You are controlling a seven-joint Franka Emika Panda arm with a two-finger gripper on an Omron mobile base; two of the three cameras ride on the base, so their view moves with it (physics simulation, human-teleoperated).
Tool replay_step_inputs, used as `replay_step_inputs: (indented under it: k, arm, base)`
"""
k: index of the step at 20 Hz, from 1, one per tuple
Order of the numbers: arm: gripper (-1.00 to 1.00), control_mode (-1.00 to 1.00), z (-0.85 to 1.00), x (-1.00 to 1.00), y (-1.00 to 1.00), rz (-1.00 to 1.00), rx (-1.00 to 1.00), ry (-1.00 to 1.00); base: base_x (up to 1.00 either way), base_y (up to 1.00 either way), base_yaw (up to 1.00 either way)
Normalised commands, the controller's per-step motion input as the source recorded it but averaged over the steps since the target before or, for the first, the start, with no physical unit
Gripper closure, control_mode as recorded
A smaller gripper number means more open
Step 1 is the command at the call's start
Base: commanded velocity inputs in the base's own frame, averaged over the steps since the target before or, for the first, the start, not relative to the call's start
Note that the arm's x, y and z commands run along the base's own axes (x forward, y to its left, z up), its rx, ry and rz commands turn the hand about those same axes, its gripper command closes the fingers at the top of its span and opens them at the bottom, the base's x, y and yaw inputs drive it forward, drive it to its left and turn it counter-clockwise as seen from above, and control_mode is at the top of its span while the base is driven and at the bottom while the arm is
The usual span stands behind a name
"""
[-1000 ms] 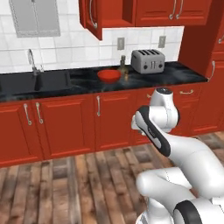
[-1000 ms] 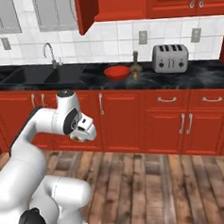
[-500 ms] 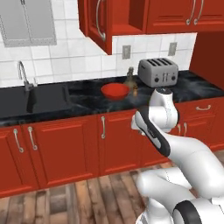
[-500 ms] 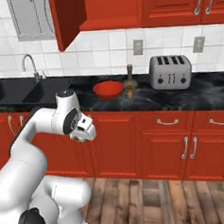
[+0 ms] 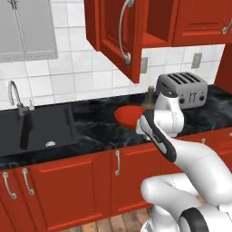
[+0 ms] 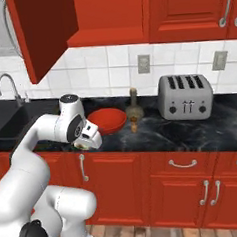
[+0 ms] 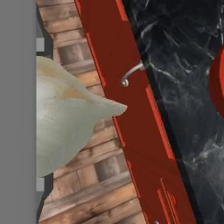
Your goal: Retrieve the bottle and the shaker from the cabinet and place them next to the mixing bowl on the counter. Then add garlic from the fridge to the mixing bowl.
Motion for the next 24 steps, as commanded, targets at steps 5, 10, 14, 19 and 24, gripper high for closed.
replay_step_inputs:
  k: [5,10,14,19,24]
  arm:
    - [1.0,1.0,0.0,0.0,0.0,0.0,0.0,0.0]
    - [1.0,1.0,0.0,0.0,0.0,0.0,0.0,0.0]
    - [1.0,1.0,0.0,0.0,0.0,0.0,0.0,0.0]
    - [1.0,1.0,0.0,0.0,0.0,0.0,0.0,0.0]
    - [1.0,-1.0,0.0,0.0,0.0,0.0,0.0,0.0]
  base:
    - [1.0,-0.17,-0.06]
    - [0.9,-0.18,-0.07]
    - [0.08,-0.33,-0.04]
    - [0.0,-0.11,0.0]
    - [0.0,0.0,0.0]
